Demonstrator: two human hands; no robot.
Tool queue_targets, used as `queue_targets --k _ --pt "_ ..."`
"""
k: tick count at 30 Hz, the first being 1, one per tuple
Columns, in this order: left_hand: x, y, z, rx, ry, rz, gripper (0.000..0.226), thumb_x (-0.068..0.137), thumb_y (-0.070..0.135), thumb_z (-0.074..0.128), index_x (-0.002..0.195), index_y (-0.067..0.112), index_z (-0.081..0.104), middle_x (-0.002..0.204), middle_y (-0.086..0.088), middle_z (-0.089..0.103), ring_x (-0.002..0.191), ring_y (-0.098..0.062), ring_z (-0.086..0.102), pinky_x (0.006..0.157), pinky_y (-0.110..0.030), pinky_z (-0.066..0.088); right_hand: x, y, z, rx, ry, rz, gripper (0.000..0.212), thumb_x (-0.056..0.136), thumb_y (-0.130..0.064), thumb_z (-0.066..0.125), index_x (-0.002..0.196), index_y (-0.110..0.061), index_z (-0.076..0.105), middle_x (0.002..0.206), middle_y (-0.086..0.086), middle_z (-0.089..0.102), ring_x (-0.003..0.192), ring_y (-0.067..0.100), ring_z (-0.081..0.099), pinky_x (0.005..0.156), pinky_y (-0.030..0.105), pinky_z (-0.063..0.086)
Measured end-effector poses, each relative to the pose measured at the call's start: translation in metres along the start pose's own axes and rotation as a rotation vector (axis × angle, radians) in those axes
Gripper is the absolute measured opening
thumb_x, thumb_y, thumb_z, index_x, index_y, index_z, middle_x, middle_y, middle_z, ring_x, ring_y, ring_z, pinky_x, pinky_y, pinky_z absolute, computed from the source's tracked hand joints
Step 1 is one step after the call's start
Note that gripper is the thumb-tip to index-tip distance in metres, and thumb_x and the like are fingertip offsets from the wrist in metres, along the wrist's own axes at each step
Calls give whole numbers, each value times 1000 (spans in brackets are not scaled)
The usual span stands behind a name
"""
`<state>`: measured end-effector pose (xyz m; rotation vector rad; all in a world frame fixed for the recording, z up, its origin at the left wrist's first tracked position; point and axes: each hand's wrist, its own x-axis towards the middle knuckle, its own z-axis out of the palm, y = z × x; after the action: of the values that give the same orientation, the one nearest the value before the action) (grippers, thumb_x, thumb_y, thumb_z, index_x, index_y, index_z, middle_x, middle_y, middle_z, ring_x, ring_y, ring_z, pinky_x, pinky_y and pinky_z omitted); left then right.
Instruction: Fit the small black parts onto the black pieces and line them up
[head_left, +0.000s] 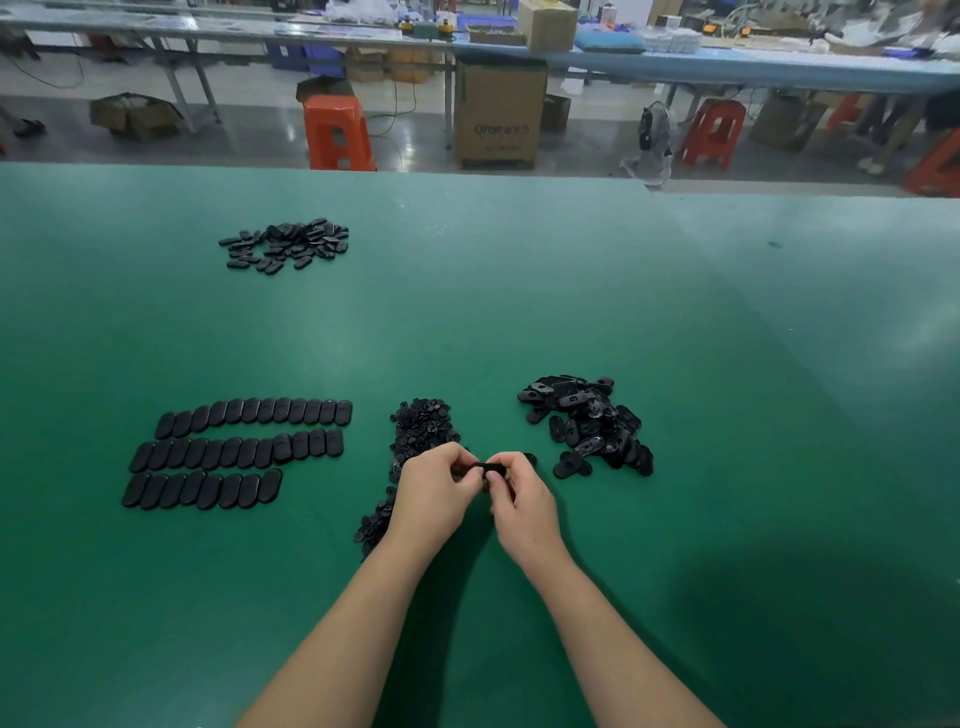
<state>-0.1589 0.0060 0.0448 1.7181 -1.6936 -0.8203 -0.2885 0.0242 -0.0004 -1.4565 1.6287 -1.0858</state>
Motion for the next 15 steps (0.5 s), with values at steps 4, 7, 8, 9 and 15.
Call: queue_targets --k 4,7,8,9,15 --pt "-3 -2 4 -31 22 -43 11 86 22 69 77 25 66 71 11 67 65 -1 57 54 -12 39 -1 -2 -2 50 -17 18 25 99 -17 58 93 -40 60 81 -9 69 68 10 59 72 39 53" --pt "-4 -3 6 -54 32 -56 9 86 23 70 78 25 66 72 10 67 66 -2 59 55 -11 40 0 -3 -3 98 -20 34 18 99 -18 60 96 -35 64 85 -7 71 75 14 63 76 42 55" --pt "-4 -2 7 -61 33 -49 9 86 23 70 78 24 67 72 9 67 66 -2 58 56 -11 40 0 -3 -4 115 -17 41 16 99 -18 61 96 -33 65 86 -6 71 75 14 63 76 42 55" --pt "-5 -2 7 -69 32 -40 10 87 23 69 78 24 67 72 9 67 66 -2 58 56 -11 41 0 -3 -5 131 -13 46 15 99 -18 61 95 -32 65 86 -6 71 73 11 62 74 41 54" --pt "-6 -4 5 -87 -25 39 10 93 23 65 86 26 71 73 14 67 67 3 57 58 -12 41 0 -3 -4 159 28 50 14 100 -18 61 93 -30 64 88 -9 71 81 11 66 78 34 55"
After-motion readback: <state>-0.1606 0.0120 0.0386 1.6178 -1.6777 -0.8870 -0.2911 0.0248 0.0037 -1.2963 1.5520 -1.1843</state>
